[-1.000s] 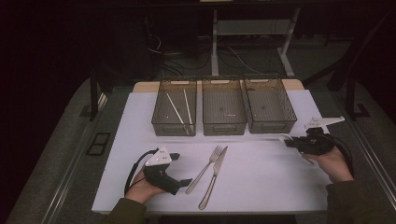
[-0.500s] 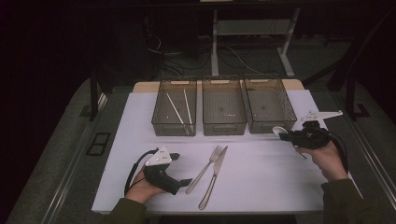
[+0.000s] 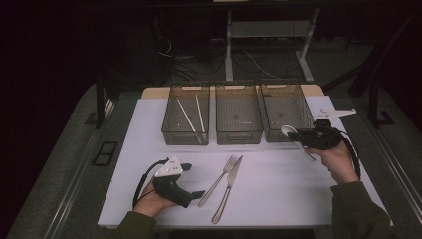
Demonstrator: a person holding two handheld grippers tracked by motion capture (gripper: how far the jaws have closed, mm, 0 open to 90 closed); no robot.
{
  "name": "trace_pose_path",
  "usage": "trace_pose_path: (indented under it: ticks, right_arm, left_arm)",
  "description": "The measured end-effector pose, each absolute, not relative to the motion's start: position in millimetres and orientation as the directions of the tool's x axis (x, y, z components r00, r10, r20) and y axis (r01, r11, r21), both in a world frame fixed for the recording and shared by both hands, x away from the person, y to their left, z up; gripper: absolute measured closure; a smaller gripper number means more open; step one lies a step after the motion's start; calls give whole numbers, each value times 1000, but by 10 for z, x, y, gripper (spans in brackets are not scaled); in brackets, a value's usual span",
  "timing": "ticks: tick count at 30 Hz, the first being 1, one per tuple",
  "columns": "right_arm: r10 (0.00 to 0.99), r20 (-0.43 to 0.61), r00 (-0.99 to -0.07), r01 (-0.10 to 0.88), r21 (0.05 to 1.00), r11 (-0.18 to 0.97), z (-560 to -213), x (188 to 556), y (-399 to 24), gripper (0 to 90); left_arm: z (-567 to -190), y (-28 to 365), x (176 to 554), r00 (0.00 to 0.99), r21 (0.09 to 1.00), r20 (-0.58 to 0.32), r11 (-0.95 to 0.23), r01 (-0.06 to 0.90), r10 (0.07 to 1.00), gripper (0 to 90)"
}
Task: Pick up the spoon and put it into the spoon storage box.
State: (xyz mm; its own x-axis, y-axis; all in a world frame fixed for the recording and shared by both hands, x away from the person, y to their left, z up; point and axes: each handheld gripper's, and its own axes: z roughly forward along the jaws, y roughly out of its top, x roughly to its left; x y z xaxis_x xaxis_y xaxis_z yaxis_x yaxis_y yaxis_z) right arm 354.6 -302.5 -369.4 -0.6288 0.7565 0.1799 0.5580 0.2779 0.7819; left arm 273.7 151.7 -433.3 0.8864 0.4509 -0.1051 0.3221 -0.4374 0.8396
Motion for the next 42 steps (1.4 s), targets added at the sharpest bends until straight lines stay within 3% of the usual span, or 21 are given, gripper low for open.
trace_pose_path:
  ticks: [25, 42]
  right_arm:
    - [738, 181, -650, 535, 798, 276, -3369, 4048, -2407, 788]
    - [752, 158, -640, 525, 804, 278, -3382, 4474, -1960, 788]
  left_arm:
    - [-4312, 1520, 2725, 884, 849, -113, -417, 323, 453, 0]
    - [-4305, 1523, 2726, 888, 854, -118, -410, 319, 445, 0]
